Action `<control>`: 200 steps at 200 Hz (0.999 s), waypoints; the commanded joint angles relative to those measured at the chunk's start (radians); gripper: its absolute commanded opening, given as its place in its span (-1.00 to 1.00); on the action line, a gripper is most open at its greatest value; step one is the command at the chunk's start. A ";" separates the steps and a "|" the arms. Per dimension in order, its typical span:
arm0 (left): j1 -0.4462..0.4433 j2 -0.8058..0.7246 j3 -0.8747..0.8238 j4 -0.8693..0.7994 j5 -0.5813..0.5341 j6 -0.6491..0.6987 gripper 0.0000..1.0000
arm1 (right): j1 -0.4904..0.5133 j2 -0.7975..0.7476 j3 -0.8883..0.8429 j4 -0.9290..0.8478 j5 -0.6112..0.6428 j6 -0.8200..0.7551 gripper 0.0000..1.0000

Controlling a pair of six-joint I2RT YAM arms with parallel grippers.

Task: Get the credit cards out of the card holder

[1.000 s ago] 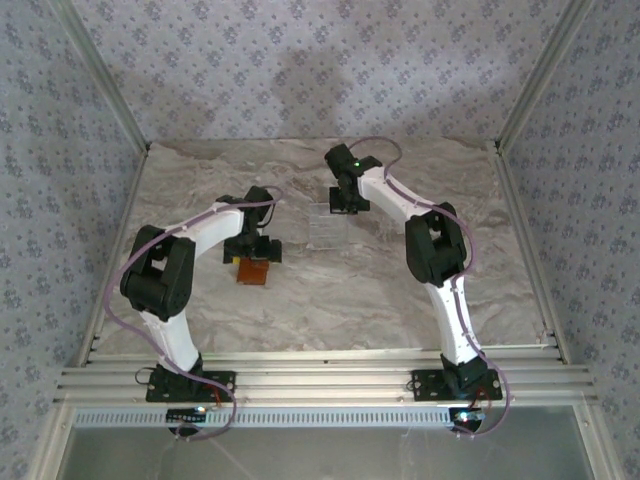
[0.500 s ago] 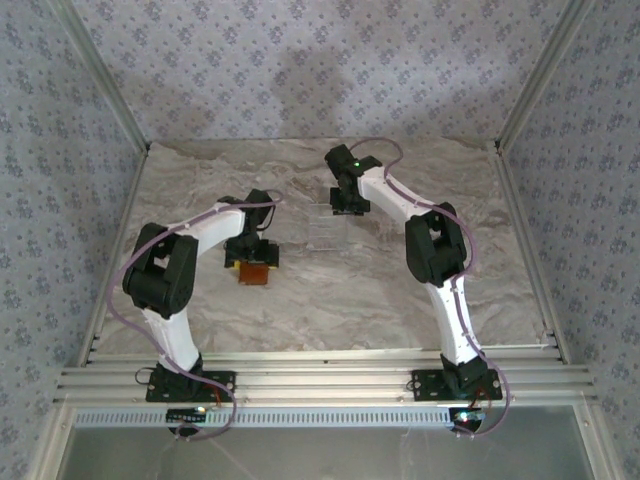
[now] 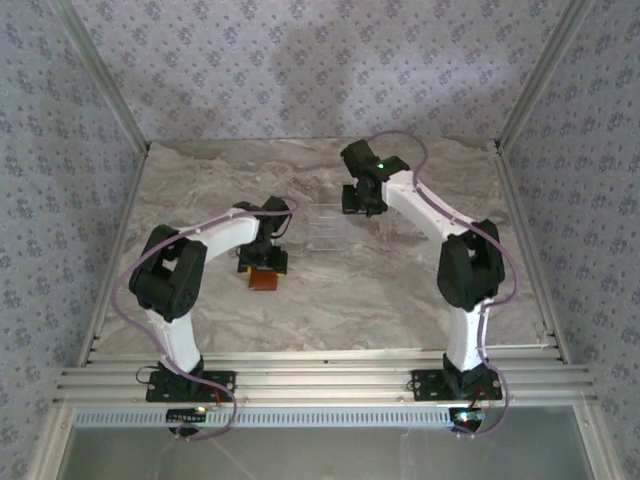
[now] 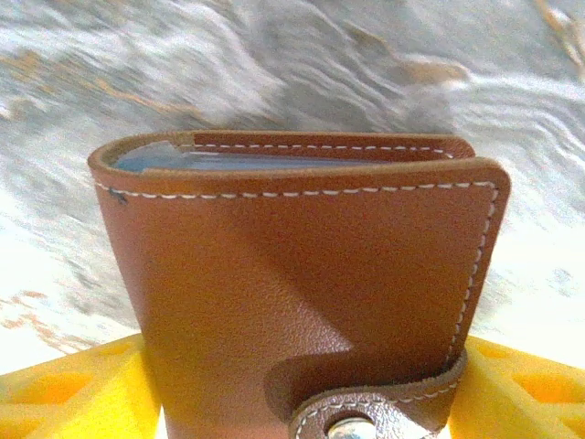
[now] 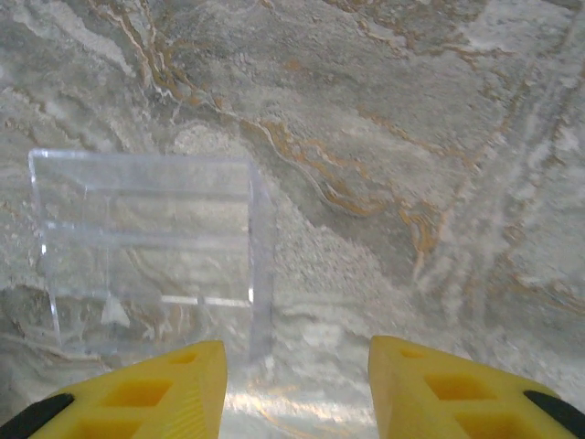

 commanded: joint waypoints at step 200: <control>-0.071 -0.454 -0.309 0.126 0.187 -0.183 0.72 | 0.202 -0.450 -0.497 0.208 -0.211 -0.456 -0.02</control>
